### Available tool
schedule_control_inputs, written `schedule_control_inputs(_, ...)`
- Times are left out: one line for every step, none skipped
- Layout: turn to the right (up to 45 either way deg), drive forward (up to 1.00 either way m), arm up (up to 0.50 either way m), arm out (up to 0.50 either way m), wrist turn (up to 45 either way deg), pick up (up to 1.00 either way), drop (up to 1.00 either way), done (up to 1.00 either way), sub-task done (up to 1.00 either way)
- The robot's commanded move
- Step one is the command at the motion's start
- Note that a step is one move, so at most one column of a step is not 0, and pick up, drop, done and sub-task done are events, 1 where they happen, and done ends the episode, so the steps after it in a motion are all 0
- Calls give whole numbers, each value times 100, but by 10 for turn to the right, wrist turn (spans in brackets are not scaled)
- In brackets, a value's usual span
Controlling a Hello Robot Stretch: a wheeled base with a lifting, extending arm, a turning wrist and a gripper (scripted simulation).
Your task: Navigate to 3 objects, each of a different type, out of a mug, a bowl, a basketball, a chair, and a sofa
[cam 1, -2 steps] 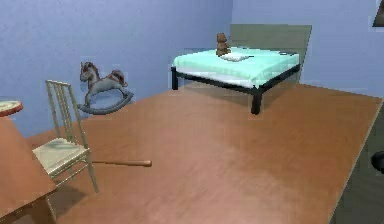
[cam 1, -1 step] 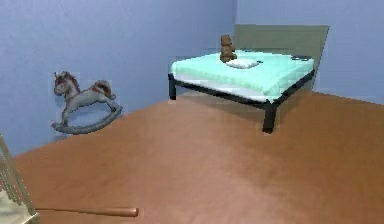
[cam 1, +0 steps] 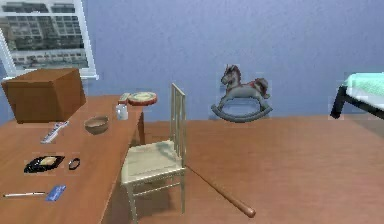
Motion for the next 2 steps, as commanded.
schedule_control_inputs(-270,0,0,0,0,0,0,0,0)
schedule_control_inputs(0,0,0,0,0,0,0,100,0)
